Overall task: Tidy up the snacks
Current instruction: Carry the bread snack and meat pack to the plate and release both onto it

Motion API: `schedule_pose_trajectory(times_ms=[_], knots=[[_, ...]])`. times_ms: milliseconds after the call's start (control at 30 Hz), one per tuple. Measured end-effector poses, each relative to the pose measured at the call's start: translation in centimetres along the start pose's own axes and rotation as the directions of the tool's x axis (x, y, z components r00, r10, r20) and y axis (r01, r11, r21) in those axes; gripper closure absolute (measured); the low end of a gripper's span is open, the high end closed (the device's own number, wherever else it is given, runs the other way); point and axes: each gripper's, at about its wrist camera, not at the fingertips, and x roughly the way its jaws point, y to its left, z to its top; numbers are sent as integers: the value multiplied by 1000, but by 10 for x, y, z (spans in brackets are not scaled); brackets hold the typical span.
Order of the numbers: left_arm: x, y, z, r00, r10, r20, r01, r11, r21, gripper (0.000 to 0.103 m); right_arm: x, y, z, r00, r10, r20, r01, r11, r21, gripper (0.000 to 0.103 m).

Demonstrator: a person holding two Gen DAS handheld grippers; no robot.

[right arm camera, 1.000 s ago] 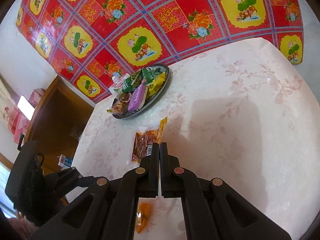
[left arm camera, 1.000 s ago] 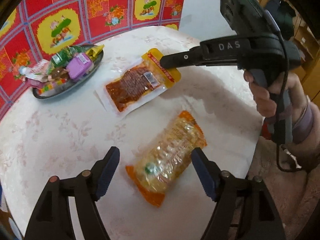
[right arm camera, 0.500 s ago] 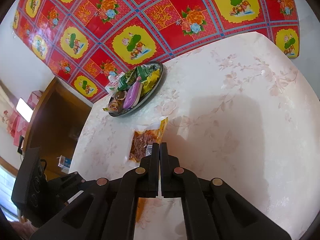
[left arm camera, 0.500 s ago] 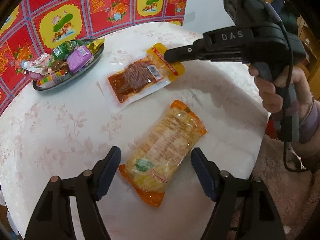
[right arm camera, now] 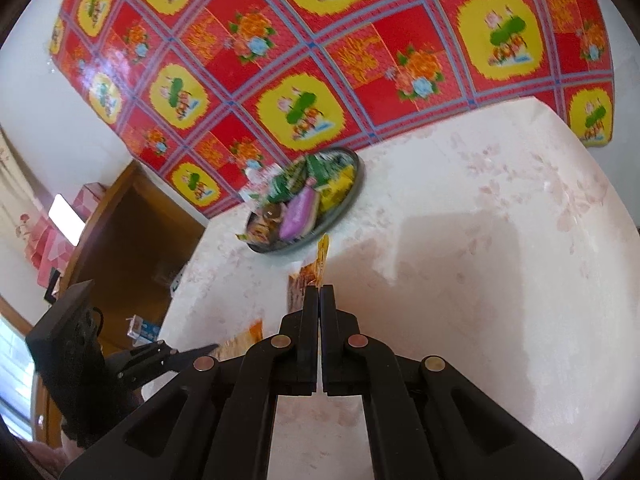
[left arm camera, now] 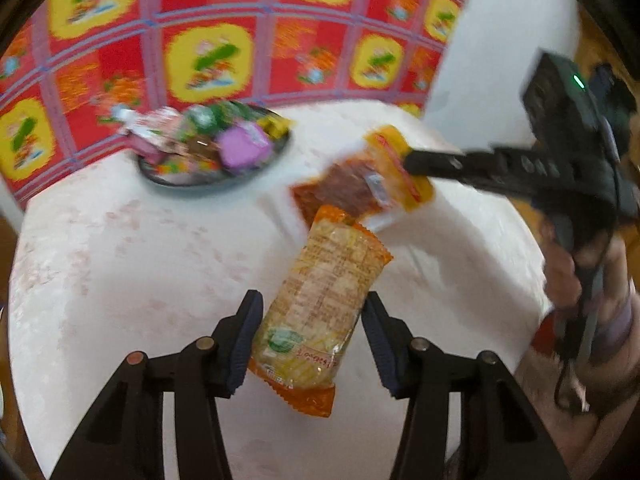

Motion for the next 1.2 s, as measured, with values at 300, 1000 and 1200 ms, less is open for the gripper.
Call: schedule_pose_trajectory(times_ms=[300,1000,1200], knots=[[-9,38,32,994,83,71,-70,984,-166,49,-6,29,20,999,17,32,-14,997,-81,101],[12,92,94,975,178,132,-121,928,-354,49,35,77,89,997,60,54,-50,983,-179,101],[32,96,110,970,199,137,-138,923,-360,49,63,67,100,998,31,47,-23,987,-161,101]])
